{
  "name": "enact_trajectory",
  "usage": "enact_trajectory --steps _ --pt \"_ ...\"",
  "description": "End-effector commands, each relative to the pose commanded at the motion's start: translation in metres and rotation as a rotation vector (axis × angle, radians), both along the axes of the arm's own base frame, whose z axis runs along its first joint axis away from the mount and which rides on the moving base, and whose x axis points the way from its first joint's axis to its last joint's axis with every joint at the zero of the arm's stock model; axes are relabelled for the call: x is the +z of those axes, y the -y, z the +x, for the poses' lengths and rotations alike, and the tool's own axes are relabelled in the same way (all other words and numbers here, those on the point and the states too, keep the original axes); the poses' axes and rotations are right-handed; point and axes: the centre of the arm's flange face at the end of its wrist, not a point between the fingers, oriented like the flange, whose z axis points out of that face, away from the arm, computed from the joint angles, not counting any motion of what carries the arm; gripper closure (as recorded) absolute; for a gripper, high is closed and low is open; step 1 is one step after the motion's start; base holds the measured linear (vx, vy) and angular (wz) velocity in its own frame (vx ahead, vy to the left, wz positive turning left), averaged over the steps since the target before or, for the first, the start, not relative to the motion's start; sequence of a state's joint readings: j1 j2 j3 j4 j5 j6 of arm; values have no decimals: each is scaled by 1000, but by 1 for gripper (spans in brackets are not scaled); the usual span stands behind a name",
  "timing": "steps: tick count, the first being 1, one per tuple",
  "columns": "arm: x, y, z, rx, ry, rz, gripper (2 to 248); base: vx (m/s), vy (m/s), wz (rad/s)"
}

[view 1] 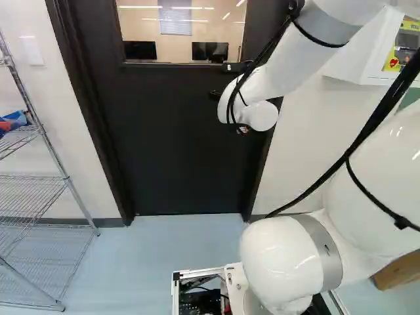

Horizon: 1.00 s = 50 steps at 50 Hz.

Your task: Open the door and move inside

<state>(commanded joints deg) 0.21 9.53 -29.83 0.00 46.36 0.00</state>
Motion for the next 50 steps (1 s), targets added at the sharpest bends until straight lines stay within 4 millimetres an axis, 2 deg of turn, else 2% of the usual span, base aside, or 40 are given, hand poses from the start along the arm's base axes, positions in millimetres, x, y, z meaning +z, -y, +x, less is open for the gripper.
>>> enact_trajectory --steps 13,50 --pt "-12 0 14 -1 -32 0 3 0 0 0" --pt "-50 0 18 -1 -120 0 3 0 0 0"
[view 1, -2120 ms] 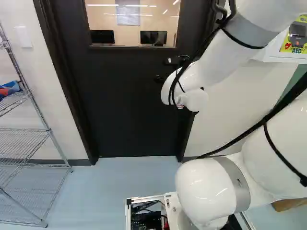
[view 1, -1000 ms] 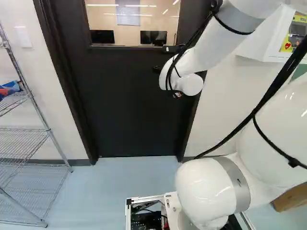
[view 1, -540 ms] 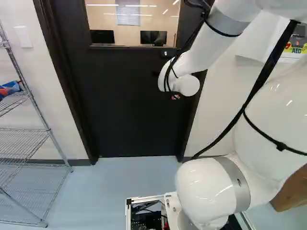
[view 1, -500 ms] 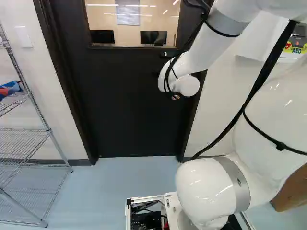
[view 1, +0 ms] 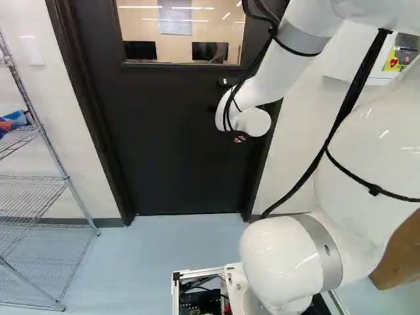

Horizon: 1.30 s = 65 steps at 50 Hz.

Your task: Open the door and move inside

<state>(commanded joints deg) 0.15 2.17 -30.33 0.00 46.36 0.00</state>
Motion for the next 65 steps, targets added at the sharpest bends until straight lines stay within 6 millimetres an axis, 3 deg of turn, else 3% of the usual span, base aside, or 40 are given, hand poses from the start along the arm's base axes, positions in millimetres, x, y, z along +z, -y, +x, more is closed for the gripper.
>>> enact_trajectory --steps 41,65 --pt "-35 0 3 0 -80 0 3 0 0 0" --pt "-21 11 -30 -26 -47 0 3 0 0 0"
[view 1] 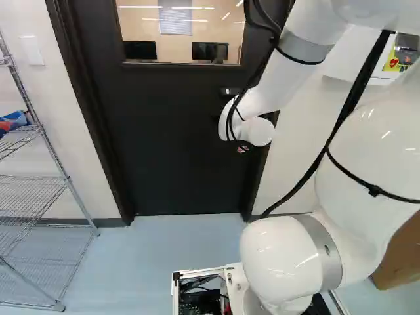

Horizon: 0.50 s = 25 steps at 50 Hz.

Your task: Open the door and move inside

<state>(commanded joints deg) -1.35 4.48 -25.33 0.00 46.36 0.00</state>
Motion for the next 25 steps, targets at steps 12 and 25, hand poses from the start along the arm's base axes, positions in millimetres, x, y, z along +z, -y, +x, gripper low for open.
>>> enact_trajectory --steps 12,25 --pt "12 5 -7 -12 31 -1 3 0 0 0" --pt "24 8 -11 -21 64 -2 3 0 0 0"
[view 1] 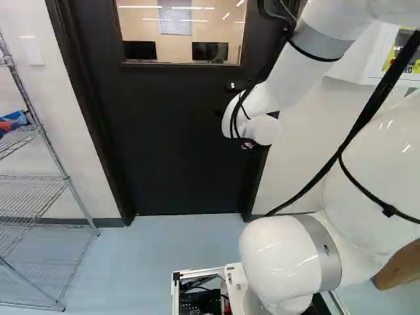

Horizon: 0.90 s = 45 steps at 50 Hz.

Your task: Open the door and move inside

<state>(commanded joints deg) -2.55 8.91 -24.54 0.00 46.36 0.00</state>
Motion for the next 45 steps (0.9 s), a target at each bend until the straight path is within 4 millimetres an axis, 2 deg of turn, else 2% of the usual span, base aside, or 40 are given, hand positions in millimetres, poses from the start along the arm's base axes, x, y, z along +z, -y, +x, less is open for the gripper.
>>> enact_trajectory --steps 25,45 --pt "25 1 -2 -2 62 -3 3 0 0 0" --pt "43 6 5 -15 103 -5 3 0 0 0"
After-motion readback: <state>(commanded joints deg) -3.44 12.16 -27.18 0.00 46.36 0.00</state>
